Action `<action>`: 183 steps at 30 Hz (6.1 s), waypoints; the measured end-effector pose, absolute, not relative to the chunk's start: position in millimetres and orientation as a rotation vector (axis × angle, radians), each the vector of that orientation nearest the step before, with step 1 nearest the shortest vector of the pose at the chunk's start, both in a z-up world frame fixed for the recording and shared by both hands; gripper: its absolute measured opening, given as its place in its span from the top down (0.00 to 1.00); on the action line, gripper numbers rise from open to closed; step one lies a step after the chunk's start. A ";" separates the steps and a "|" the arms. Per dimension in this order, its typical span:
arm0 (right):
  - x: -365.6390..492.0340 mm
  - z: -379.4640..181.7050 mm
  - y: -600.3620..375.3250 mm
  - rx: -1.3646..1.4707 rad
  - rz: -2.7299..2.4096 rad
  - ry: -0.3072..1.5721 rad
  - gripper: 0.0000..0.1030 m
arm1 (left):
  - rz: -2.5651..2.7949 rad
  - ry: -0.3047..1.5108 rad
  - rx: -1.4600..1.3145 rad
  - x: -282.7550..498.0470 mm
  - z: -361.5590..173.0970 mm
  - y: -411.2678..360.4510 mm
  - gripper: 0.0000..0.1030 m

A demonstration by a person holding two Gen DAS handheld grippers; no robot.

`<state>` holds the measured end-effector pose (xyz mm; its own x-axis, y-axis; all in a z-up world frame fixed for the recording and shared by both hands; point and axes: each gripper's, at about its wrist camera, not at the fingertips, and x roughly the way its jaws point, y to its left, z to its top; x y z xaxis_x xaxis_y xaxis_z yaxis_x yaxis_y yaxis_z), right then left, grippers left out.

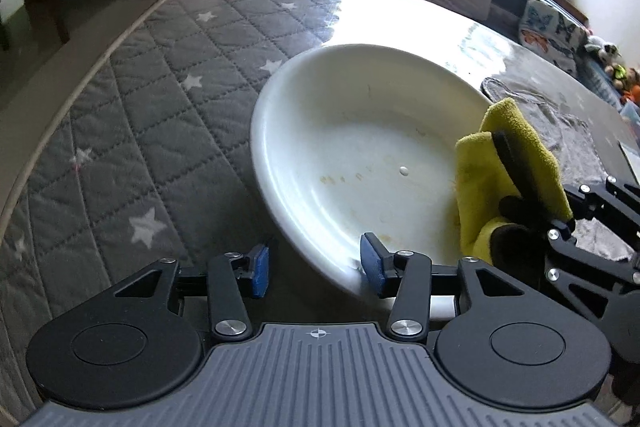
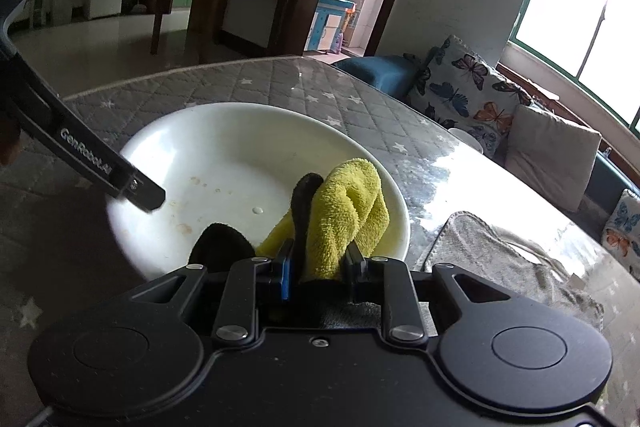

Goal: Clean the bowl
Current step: 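Tilt the bowl with the left tool while the right tool scrubs its inner wall, then slide the sponge in the right tool across the bowl's inside toward the far rim, then scrub the bowl's inner wall with the sponge in the right tool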

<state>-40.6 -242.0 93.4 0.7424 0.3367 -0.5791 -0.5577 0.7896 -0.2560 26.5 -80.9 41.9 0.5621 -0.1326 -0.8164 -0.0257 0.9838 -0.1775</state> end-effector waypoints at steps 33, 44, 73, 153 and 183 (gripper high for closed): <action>-56.9 106.6 -256.5 -0.391 0.545 0.502 0.75 | 0.125 0.986 -0.555 7.8 44.0 -87.1 0.75; -56.0 104.6 -255.7 -0.399 0.542 0.509 0.75 | 0.062 0.995 -0.466 14.4 46.8 -81.7 0.75; -33.9 88.9 -251.1 -0.465 0.488 0.509 0.75 | -0.103 0.973 -0.114 27.8 52.9 -77.2 0.70; -7.7 78.2 -225.6 -0.553 0.519 0.496 0.75 | -0.356 0.955 0.329 51.7 49.7 -50.1 0.63; 24.7 73.6 -191.5 -0.597 0.546 0.474 0.74 | -0.352 0.956 0.339 55.6 47.5 -51.3 0.60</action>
<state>24.7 -191.5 73.6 0.7573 0.3380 -0.5588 -0.6007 0.6961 -0.3931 55.6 -51.3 47.5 0.5291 -0.1409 -0.8368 0.4354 0.8915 0.1251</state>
